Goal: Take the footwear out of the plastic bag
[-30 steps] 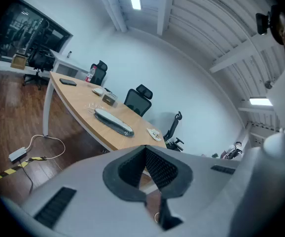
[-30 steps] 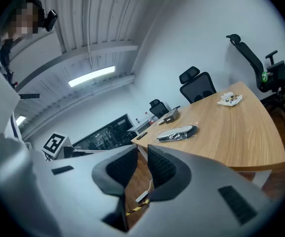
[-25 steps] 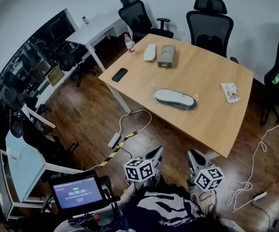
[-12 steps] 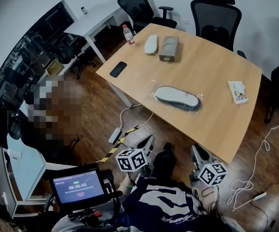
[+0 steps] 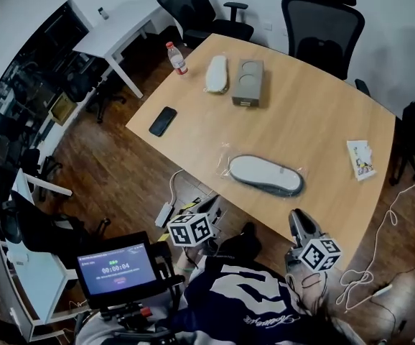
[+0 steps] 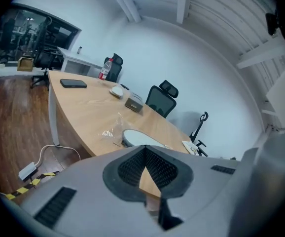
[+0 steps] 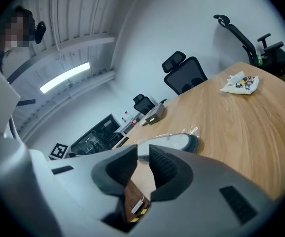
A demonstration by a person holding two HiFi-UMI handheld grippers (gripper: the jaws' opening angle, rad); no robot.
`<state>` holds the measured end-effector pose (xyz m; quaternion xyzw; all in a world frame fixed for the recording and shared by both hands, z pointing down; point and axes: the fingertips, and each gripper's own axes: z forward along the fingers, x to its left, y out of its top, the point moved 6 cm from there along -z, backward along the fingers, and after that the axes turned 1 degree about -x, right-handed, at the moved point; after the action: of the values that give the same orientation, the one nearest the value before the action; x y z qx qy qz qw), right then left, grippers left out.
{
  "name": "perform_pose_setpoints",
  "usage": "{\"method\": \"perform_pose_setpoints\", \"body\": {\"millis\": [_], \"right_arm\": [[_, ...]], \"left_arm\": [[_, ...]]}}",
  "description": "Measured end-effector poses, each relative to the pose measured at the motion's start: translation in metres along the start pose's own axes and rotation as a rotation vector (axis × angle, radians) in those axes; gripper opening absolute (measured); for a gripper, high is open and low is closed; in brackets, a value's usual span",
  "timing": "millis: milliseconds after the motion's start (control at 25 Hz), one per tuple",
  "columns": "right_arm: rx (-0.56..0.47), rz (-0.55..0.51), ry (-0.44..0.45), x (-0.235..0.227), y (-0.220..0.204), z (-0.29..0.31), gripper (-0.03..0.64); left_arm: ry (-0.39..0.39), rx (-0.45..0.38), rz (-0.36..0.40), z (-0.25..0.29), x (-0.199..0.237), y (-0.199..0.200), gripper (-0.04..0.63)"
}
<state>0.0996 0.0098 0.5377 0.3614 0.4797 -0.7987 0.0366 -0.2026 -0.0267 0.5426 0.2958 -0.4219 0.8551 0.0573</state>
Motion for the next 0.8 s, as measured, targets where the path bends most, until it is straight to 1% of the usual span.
{"method": "perform_pose_setpoints", "body": {"millis": [200, 280, 360, 440, 520, 560, 600, 640, 680, 720, 800], "right_arm": [[-0.025, 0.012, -0.070, -0.016, 0.022, 0.039, 0.061], [-0.033, 0.021, -0.100, -0.020, 0.027, 0.048, 0.061], [-0.039, 0.026, -0.127, -0.022, 0.032, 0.052, 0.061], [-0.041, 0.025, -0.150, -0.025, 0.035, 0.055, 0.061], [-0.039, 0.027, -0.169, -0.029, 0.037, 0.058, 0.061], [-0.037, 0.028, -0.177, -0.030, 0.037, 0.058, 0.061], [-0.035, 0.028, -0.184, -0.032, 0.038, 0.059, 0.061], [-0.035, 0.027, -0.190, -0.033, 0.040, 0.060, 0.061], [-0.034, 0.025, -0.196, -0.034, 0.041, 0.060, 0.061], [-0.035, 0.023, -0.202, -0.035, 0.043, 0.061, 0.061], [-0.035, 0.020, -0.211, -0.037, 0.045, 0.060, 0.061]], "left_arm": [[0.025, 0.031, 0.010, 0.040, 0.039, 0.041, 0.002], [0.021, 0.065, 0.025, 0.053, 0.052, 0.052, 0.002], [-0.010, 0.139, 0.064, 0.067, 0.061, 0.057, 0.003], [-0.032, 0.208, 0.115, 0.081, 0.067, 0.061, 0.047], [-0.021, 0.246, 0.172, 0.093, 0.075, 0.066, 0.062], [-0.013, 0.258, 0.192, 0.098, 0.080, 0.067, 0.082], [-0.011, 0.273, 0.197, 0.103, 0.085, 0.069, 0.083], [-0.022, 0.294, 0.186, 0.108, 0.089, 0.070, 0.084], [-0.051, 0.323, 0.162, 0.114, 0.092, 0.070, 0.099], [-0.092, 0.361, 0.137, 0.120, 0.092, 0.071, 0.138], [-0.163, 0.436, 0.103, 0.129, 0.091, 0.070, 0.146]]}}
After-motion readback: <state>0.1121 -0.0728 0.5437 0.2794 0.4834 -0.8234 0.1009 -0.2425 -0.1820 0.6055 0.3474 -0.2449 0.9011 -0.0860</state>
